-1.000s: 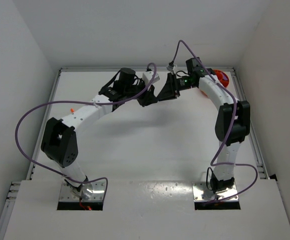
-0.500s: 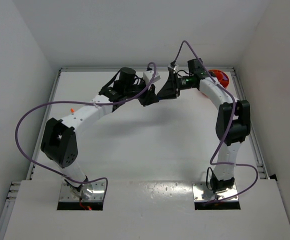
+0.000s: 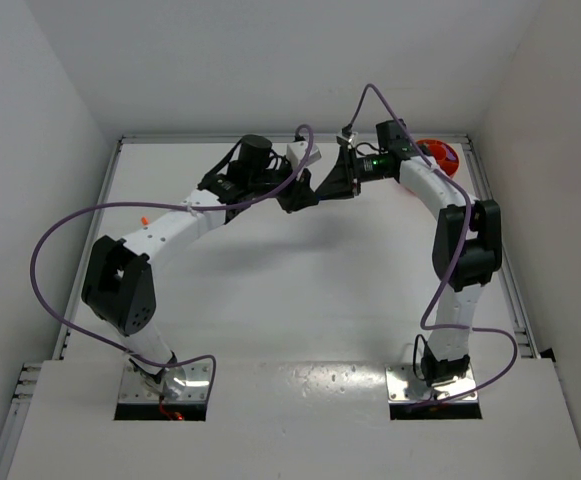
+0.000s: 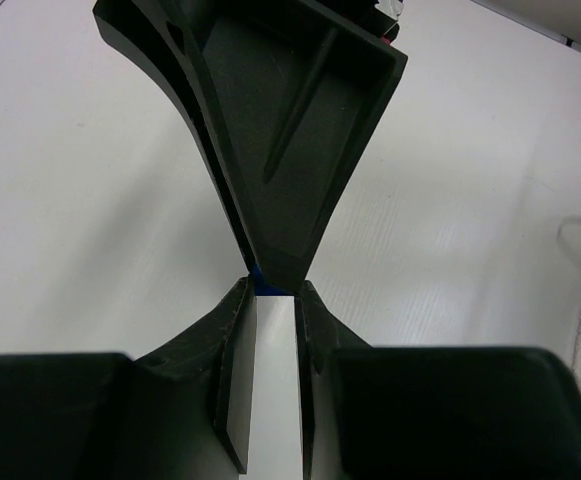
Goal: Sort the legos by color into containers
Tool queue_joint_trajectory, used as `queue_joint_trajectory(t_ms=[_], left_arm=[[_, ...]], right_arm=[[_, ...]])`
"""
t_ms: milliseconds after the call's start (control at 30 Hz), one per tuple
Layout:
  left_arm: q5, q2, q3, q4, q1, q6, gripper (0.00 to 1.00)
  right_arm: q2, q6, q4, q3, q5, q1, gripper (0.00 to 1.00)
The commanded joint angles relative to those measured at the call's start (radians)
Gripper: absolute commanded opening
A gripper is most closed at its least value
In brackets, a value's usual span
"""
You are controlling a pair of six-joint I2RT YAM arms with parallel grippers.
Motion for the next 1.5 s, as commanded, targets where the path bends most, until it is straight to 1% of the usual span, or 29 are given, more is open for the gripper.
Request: queue_joint_trajectory(t_ms=[0, 100, 333, 400, 433, 567, 600, 667, 700, 733, 800, 833, 867, 900, 933, 967, 1000, 1067, 1133, 1167, 1200, 1267, 1300, 1333, 1400, 1467], left_arm=[[0.016, -0.043, 0.051, 0.046, -0.014, -0.001, 0.08], [0.016, -0.043, 0.06, 0.046, -0.014, -0.001, 0.08], [0.016, -0.043, 0.07, 0.055, -0.014, -0.001, 0.08], [0.016, -0.043, 0.07, 0.055, -0.014, -0.001, 0.08], [0.016, -0.043, 0.07, 0.055, -0.014, -0.012, 0.08], [0.016, -0.043, 0.07, 0.055, -0.014, -0.012, 0.08], [0.016, -0.043, 0.07, 0.055, -0.014, -0.012, 0.09], [0.016, -0.043, 0.07, 0.055, -0.014, -0.012, 0.13], [0.005, -0.052, 0.07, 0.055, -0.014, -0.012, 0.17], [0.005, -0.052, 0.07, 0.055, -0.014, -0.021, 0.29], [-0.012, -0.052, 0.059, 0.032, -0.014, -0.021, 0.48], [-0.027, -0.061, 0.059, 0.021, -0.005, -0.021, 0.55], [-0.039, -0.075, 0.048, 0.021, 0.006, -0.021, 0.66], [-0.048, -0.075, 0.036, 0.012, 0.015, -0.021, 0.7], [-0.064, -0.089, 0.027, 0.012, 0.015, -0.021, 0.76], [-0.076, -0.089, 0.016, 0.012, 0.032, -0.021, 0.82], [-0.093, -0.101, 0.016, 0.001, 0.043, -0.021, 0.99], [-0.154, -0.11, 0.016, -0.014, 0.052, -0.032, 1.0], [-0.226, -0.11, 0.016, -0.023, 0.063, -0.088, 1.0], [-0.27, -0.101, 0.037, -0.061, 0.063, -0.099, 1.0], [-0.271, -0.078, 0.104, -0.106, 0.084, -0.099, 1.0], [-0.311, 0.009, 0.189, -0.233, 0.095, -0.099, 1.0], [-0.311, 0.026, 0.218, -0.256, 0.095, -0.099, 1.0], [-0.311, 0.035, 0.235, -0.257, 0.109, -0.084, 1.0], [-0.311, 0.036, 0.245, -0.257, 0.132, -0.073, 1.0], [-0.347, 0.045, 0.257, -0.257, 0.132, -0.073, 1.0]], right_arm=[[-0.026, -0.014, 0.011, -0.006, -0.011, -0.002, 0.3], [-0.026, -0.014, 0.02, -0.006, -0.011, -0.002, 0.27], [-0.017, -0.014, 0.02, -0.025, -0.011, -0.002, 0.23], [-0.017, -0.014, 0.02, -0.025, -0.011, -0.002, 0.2], [-0.017, -0.014, 0.02, -0.025, -0.011, 0.007, 0.2], [-0.017, -0.035, 0.011, -0.025, -0.001, 0.007, 0.1], [-0.017, -0.046, 0.001, -0.025, -0.001, 0.007, 0.05], [-0.026, -0.095, -0.046, -0.025, 0.041, -0.002, 0.03], [-0.026, -0.121, -0.071, 0.007, 0.058, -0.002, 0.02], [-0.026, -0.19, -0.138, 0.024, 0.111, -0.002, 0.02], [-0.037, -0.274, -0.216, 0.079, 0.182, -0.012, 0.01], [-0.037, -0.313, -0.25, 0.096, 0.27, -0.012, 0.0], [-0.048, -0.368, -0.294, 0.109, 0.31, -0.024, 0.0], [-0.063, -0.385, -0.307, 0.119, 0.346, -0.039, 0.0], [-0.072, -0.399, -0.318, 0.12, 0.419, -0.05, 0.0], [-0.083, -0.408, -0.318, 0.12, 0.458, -0.06, 0.0], [-0.103, -0.422, -0.328, 0.12, 0.496, -0.083, 0.0], [-0.112, -0.446, -0.342, 0.129, 0.593, -0.11, 0.0], [-0.123, -0.466, -0.351, 0.129, 0.706, -0.152, 0.0], [-0.134, -0.466, -0.351, 0.141, 0.741, -0.169, 0.0], [-0.134, -0.476, -0.351, 0.153, 0.813, -0.204, 0.0], [-0.134, -0.485, -0.351, 0.184, 0.89, -0.24, 0.0], [-0.134, -0.485, -0.351, 0.199, 0.927, -0.258, 0.0], [-0.117, -0.495, -0.342, 0.239, 0.982, -0.293, 0.0], [-0.082, -0.509, -0.342, 0.299, 1.039, -0.335, 0.0], [-0.056, -0.509, -0.342, 0.329, 1.062, -0.355, 0.0]])
